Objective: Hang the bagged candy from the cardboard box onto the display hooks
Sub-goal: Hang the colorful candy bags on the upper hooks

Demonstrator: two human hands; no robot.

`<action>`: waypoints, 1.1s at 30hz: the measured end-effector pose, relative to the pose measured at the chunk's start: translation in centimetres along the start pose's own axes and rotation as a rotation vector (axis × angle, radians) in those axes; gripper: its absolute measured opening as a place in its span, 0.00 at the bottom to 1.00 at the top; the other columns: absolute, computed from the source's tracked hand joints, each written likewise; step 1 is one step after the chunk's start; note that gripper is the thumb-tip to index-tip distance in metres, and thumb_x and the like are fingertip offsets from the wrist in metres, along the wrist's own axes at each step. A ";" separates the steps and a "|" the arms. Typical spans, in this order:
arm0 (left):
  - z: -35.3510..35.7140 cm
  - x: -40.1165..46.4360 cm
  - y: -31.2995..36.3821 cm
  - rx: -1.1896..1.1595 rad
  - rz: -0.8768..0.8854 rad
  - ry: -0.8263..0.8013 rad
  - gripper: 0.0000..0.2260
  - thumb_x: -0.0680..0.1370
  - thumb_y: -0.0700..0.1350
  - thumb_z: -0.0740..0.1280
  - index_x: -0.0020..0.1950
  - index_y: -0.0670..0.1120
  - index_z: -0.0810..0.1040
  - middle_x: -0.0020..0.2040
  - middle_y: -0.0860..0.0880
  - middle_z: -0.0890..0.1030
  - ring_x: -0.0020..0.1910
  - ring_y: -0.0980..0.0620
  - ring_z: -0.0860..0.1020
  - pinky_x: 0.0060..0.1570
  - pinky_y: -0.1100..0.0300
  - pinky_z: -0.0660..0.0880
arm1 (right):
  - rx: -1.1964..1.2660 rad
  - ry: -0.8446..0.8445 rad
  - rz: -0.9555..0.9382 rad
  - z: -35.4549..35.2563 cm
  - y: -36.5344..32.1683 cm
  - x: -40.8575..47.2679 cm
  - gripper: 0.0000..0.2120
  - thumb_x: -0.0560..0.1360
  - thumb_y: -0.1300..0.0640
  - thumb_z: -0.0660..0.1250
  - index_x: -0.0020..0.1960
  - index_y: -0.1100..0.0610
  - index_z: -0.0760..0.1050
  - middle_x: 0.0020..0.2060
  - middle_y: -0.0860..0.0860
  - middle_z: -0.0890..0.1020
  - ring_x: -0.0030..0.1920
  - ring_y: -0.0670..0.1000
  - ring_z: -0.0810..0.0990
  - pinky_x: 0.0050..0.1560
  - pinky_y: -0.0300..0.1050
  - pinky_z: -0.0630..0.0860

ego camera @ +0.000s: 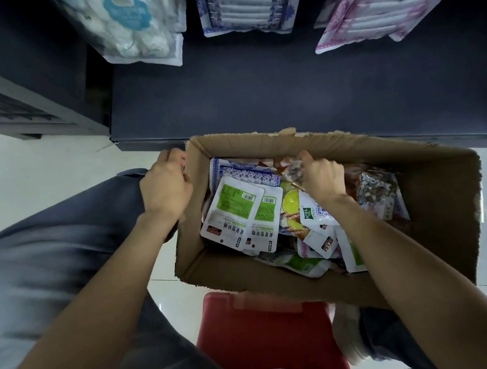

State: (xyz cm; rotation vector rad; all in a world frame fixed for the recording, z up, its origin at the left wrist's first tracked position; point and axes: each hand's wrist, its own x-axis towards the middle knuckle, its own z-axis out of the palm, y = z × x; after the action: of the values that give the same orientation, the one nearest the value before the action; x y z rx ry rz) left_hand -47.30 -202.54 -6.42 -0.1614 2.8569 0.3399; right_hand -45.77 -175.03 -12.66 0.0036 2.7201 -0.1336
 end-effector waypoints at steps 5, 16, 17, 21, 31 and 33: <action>-1.3 -2.0 3.6 -0.198 0.146 -0.011 0.28 0.74 0.48 0.70 0.72 0.46 0.66 0.70 0.46 0.65 0.69 0.46 0.65 0.67 0.49 0.67 | 0.600 0.232 0.300 -4.6 0.6 -5.1 0.17 0.77 0.60 0.66 0.64 0.61 0.71 0.45 0.52 0.83 0.44 0.52 0.81 0.46 0.45 0.75; -7.6 -8.3 14.6 -1.082 0.139 -0.682 0.42 0.56 0.64 0.73 0.68 0.55 0.65 0.49 0.64 0.80 0.46 0.67 0.79 0.43 0.70 0.76 | 1.562 0.212 0.151 -15.3 3.4 -16.4 0.13 0.74 0.61 0.69 0.58 0.56 0.75 0.52 0.51 0.84 0.51 0.53 0.84 0.53 0.52 0.80; -8.0 -8.7 15.3 -1.137 0.139 -0.704 0.38 0.54 0.65 0.74 0.61 0.57 0.69 0.47 0.63 0.82 0.44 0.66 0.80 0.43 0.69 0.77 | 1.583 0.229 0.143 -15.9 3.6 -17.1 0.13 0.74 0.60 0.69 0.59 0.56 0.75 0.52 0.51 0.84 0.51 0.53 0.84 0.53 0.52 0.80; -9.0 -10.1 18.1 -1.237 0.136 -0.619 0.16 0.65 0.54 0.71 0.51 0.56 0.75 0.51 0.55 0.83 0.55 0.53 0.80 0.62 0.51 0.72 | 1.510 0.399 0.197 -17.1 4.1 -18.2 0.13 0.74 0.60 0.70 0.59 0.57 0.75 0.50 0.50 0.84 0.49 0.50 0.84 0.49 0.47 0.80; -10.0 -10.8 19.1 -1.197 0.174 -0.225 0.12 0.70 0.45 0.75 0.52 0.51 0.79 0.47 0.54 0.84 0.47 0.59 0.82 0.52 0.60 0.77 | 1.318 0.603 0.222 -17.9 3.3 -19.0 0.35 0.74 0.57 0.71 0.74 0.49 0.54 0.57 0.45 0.78 0.55 0.45 0.80 0.53 0.38 0.78; -10.6 -10.8 18.6 -1.172 0.167 -0.145 0.16 0.69 0.44 0.76 0.55 0.48 0.78 0.47 0.55 0.83 0.45 0.63 0.81 0.47 0.67 0.76 | 1.312 0.592 0.146 -17.9 2.5 -19.3 0.43 0.72 0.56 0.73 0.76 0.47 0.48 0.56 0.41 0.78 0.55 0.39 0.79 0.52 0.29 0.74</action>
State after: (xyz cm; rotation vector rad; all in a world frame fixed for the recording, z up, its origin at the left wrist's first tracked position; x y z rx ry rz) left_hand -42.06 -186.32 10.43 -0.0937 2.1575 1.8927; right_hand -35.32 -170.50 11.26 0.6874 2.5635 -2.0522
